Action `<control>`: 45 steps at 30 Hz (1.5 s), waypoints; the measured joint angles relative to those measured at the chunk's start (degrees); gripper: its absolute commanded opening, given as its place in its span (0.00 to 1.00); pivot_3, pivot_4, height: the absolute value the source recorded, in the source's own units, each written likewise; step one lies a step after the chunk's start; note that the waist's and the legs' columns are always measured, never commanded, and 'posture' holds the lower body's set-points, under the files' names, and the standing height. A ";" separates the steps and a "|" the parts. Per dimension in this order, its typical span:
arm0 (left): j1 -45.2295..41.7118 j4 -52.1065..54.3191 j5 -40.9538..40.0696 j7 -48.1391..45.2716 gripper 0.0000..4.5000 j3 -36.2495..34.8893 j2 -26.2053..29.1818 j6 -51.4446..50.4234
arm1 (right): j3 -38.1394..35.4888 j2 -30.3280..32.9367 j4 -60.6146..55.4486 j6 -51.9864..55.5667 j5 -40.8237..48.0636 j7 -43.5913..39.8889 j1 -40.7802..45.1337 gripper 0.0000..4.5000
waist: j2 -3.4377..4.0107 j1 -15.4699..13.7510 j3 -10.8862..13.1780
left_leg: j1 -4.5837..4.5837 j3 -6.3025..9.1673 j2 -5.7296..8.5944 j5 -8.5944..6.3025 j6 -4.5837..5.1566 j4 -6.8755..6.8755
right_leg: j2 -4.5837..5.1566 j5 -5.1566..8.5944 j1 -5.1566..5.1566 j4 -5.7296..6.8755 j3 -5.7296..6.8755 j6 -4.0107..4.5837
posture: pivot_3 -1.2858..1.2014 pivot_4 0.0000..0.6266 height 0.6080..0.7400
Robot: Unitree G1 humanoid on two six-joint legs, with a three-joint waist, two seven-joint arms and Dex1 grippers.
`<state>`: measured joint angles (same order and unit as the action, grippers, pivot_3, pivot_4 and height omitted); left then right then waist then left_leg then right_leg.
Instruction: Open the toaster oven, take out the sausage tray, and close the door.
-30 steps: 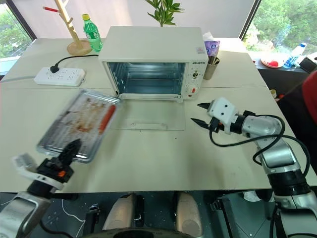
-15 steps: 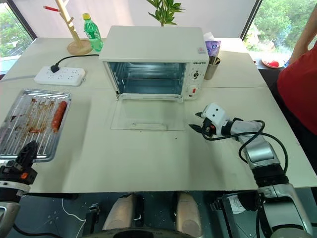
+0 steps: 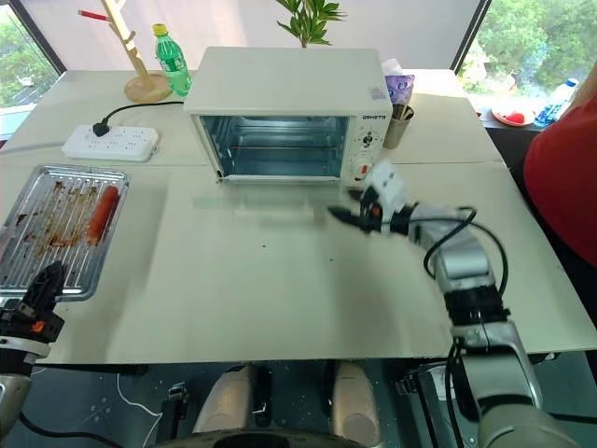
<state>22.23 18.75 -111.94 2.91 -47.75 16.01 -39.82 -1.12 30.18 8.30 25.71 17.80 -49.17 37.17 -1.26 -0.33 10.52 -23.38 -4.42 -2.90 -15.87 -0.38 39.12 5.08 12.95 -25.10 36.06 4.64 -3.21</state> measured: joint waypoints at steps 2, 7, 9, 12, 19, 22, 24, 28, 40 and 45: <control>0.21 0.20 0.00 0.16 0.00 0.71 -0.25 -0.07 | -1.14 1.33 -3.94 0.37 1.03 -0.52 0.36 0.60 | -0.16 -0.28 -0.11 | 0.01 0.02 -0.02 -0.01 0.01 -0.07 | -0.05 0.01 0.05 -0.01 0.07 0.00 | 0.52 0.24 0.87; 1.22 1.35 0.01 1.09 0.00 2.88 -0.36 -0.87 | 2.00 3.07 -10.57 1.57 1.26 -3.16 -8.83 0.60 | -0.25 -0.48 -0.16 | -0.02 0.03 0.01 -0.01 0.01 -0.06 | 0.12 0.02 0.10 -0.09 0.13 0.01 | 0.52 0.24 0.87; 1.64 1.97 0.01 1.08 0.00 4.18 0.17 -1.92 | 2.53 4.72 -11.28 1.69 1.26 -4.07 -10.74 0.60 | -0.14 -0.38 -0.09 | -0.01 0.01 0.05 -0.01 0.01 0.01 | 0.28 0.01 0.07 -0.08 0.11 -0.01 | 0.52 0.24 0.87; 2.37 2.24 0.01 0.57 0.00 6.19 2.74 -4.90 | 2.03 8.40 -13.82 1.68 1.58 -5.82 -11.62 0.60 | -0.14 -0.32 -0.09 | 0.01 0.02 0.07 -0.02 0.00 0.02 | 0.26 0.01 0.07 -0.08 0.11 -0.01 | 0.52 0.24 0.87; 2.97 1.54 0.02 -6.04 0.00 11.25 13.87 -15.24 | -0.44 14.69 -19.14 3.49 4.87 -10.49 -18.03 0.99 | -0.10 -0.41 -0.06 | -0.03 0.03 0.04 -0.03 0.01 -0.09 | 0.19 0.05 -0.01 -0.10 0.11 -0.02 | 0.52 0.24 0.87; -0.76 -3.20 0.03 -9.57 0.00 13.95 19.88 -20.03 | -2.72 16.32 -21.01 3.94 5.58 -10.49 -20.21 0.99 | -0.01 -0.41 -0.05 | -0.01 0.03 0.04 -0.02 0.00 -0.08 | 0.19 0.04 -0.03 -0.08 0.11 -0.02 | 0.52 0.24 0.87; -5.63 -7.05 0.03 -10.97 0.00 17.22 22.88 -22.63 | -4.36 17.36 -22.17 4.30 6.00 -10.25 -21.50 0.99 | 0.02 -0.52 -0.04 | -0.03 0.04 0.05 -0.02 0.00 -0.08 | 0.20 0.04 -0.03 -0.08 0.11 -0.02 | 0.52 0.24 0.87; -15.34 -13.22 0.05 -12.05 0.00 24.11 26.04 -26.44 | -6.91 18.59 -25.48 5.74 7.13 -9.84 -24.41 0.99 | 0.02 -0.51 -0.03 | -0.06 0.01 0.08 -0.03 0.01 -0.09 | 0.23 0.04 -0.02 -0.10 0.11 -0.03 | 0.52 0.24 0.87; -40.53 -30.58 9.07 -20.70 0.00 42.65 27.98 -39.31 | -18.45 20.55 -37.69 12.68 10.78 -4.52 -38.47 0.99 | 0.03 -1.13 -0.03 | -0.07 -0.06 0.17 -0.02 0.01 -0.08 | 0.20 0.03 0.02 -0.09 0.12 -0.05 | 0.52 0.24 0.87; -48.83 -37.45 20.32 -27.86 0.00 46.78 23.89 -42.09 | -21.15 20.24 -41.76 14.02 12.27 -1.69 -41.91 0.99 | 0.00 -1.30 -0.02 | -0.07 -0.08 0.17 -0.01 0.01 -0.08 | 0.16 0.03 0.01 -0.10 0.11 -0.06 | 0.52 0.24 0.87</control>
<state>-26.60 -18.70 -91.62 -24.95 -0.98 39.90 -81.91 -22.27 50.41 -33.46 39.72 30.08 -50.86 -4.74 -1.25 -1.63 10.50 -23.44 -4.51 -2.74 -15.89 -0.37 39.04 5.24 12.98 -25.08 35.96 4.75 -3.27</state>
